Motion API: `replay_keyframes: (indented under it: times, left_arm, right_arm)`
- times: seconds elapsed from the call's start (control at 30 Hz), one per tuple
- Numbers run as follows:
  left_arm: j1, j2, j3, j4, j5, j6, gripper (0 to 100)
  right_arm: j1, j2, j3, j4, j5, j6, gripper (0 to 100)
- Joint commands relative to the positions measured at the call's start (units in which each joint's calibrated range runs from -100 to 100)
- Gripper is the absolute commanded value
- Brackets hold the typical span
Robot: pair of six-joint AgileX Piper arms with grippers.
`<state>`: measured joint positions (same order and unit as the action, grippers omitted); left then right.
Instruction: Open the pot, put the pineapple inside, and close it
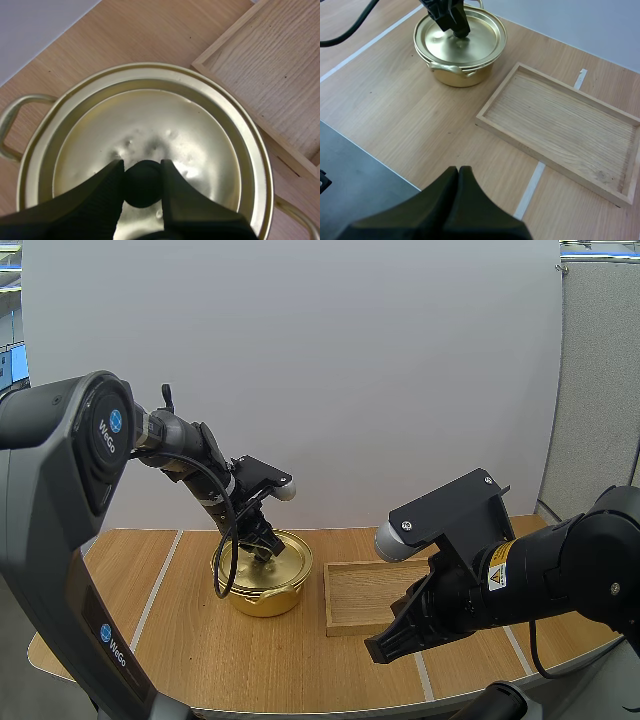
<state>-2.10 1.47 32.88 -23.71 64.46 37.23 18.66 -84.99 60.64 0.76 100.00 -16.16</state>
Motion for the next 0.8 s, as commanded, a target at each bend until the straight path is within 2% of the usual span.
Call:
replay_keyframes:
  times: [0.0, 0.13, 0.17, 0.2, 0.23, 0.27, 0.33, 0.37, 0.6, 0.77]
  left_arm:
    - [0.0, 0.9, 0.1, -0.4, -0.1, 0.0, 0]
    - [0.0, 0.9, 0.1, -0.5, 0.3, 0.0, 2]
    - [0.0, 0.9, 0.1, -0.5, 0.3, 0.0, 5]
    - [0.0, 0.9, 0.1, -0.5, 0.8, 0.0, 14]
    - [0.0, 0.8, 0.1, -0.5, 1.6, 0.0, 27]
    - [0.0, 0.8, 0.0, -0.5, 2.7, 0.0, 45]
    - [0.0, 0.2, 0.0, -0.8, 4.8, 0.0, 95]
    - [0.0, -0.3, 0.0, -1.2, 5.0, -0.1, 100]
    - [0.0, -4.9, -1.3, 1.0, 7.4, -2.5, 100]
    - [0.0, -11.2, -3.7, 7.2, 11.0, -5.8, 100]
  right_arm:
    - [-0.2, -0.5, 0.0, -0.3, 0.0, 0.2, 0]
    - [-0.2, -0.5, 0.0, -0.3, 0.0, 0.2, 0]
    - [-0.2, -0.5, 0.0, -0.3, 0.0, 0.2, 0]
    - [-0.2, -0.5, 0.0, -0.3, 0.0, 0.2, 0]
    - [-0.2, -0.5, 0.0, -0.3, 0.0, 0.2, 0]
    - [-0.2, -0.5, 0.0, -0.3, 0.0, 0.2, 0]
    - [-0.2, -0.5, 0.0, -0.3, 0.0, 0.2, 0]
    - [-0.2, -0.5, 0.0, -0.3, 0.0, 0.2, 0]
    - [-0.2, -0.5, 0.0, -0.3, 0.0, 0.2, 0]
    - [-0.2, -0.5, 0.0, -0.3, 0.0, 0.2, 0]
